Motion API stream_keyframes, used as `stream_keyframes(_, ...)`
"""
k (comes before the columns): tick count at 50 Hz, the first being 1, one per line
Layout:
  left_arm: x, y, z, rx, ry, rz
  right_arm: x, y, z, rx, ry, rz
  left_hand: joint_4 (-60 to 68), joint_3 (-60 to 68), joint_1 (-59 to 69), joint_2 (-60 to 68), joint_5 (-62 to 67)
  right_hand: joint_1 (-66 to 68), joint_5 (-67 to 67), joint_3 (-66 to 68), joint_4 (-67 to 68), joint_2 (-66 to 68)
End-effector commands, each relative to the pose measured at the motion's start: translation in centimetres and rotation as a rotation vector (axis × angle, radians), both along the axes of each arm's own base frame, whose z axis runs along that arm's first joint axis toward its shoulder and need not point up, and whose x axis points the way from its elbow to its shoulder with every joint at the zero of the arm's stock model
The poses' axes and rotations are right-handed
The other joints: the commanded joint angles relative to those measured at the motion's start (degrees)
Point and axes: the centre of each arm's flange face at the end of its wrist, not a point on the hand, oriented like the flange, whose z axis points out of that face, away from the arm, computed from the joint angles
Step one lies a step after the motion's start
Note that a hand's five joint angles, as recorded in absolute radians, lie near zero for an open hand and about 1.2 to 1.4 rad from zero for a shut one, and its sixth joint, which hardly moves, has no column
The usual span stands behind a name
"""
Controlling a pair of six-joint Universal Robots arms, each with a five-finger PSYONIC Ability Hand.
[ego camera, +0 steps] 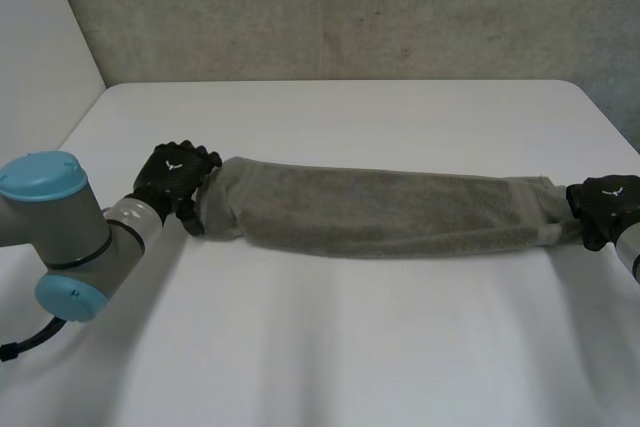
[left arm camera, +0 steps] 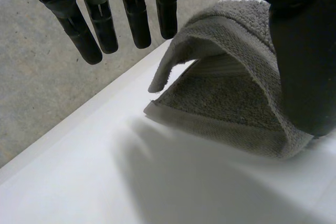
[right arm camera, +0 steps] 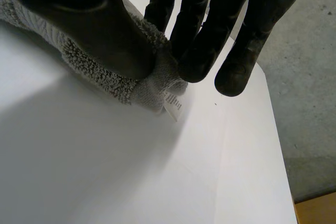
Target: Fold the towel.
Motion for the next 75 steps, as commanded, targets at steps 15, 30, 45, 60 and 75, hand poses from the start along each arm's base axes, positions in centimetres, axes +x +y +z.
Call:
stream_keyframes(15,-0.5,1.5,0.3,0.030,0.010,-0.011,-0.2,-0.5,0.5,-0.024,0.000,0.003,4.43,4.62,4.46,4.27,4.08,4.39,3.54,3.45,3.47,5.40)
stream_keyframes(30,-0.8,2.2,0.4,0.076,0.068,-0.015,-2.3,-2.9,1.4,-0.118,0.014,-0.038,54.23,54.42,54.26,54.07,53.88,4.39,3.54,3.45,3.47,5.40)
stream_keyframes(45,-1.3,3.5,1.7,0.056,0.065,-0.033,-4.2,-4.2,2.3,-0.151,0.051,-0.076,-13.56,-13.37,-13.53,-13.71,-13.90,4.39,3.54,3.45,3.47,5.40)
stream_keyframes(60,0.0,3.1,4.9,-0.022,0.086,-0.002,-4.7,-4.8,2.8,-0.168,0.057,-0.086,-13.39,-13.20,-13.36,-13.55,-13.74,4.39,3.54,3.45,3.47,5.40)
stream_keyframes(75,2.6,2.2,7.8,-0.092,0.104,0.065,4.5,-5.4,10.6,-0.293,0.194,0.133,-13.39,-13.20,-13.36,-13.55,-13.74,4.39,3.54,3.45,3.47,5.40)
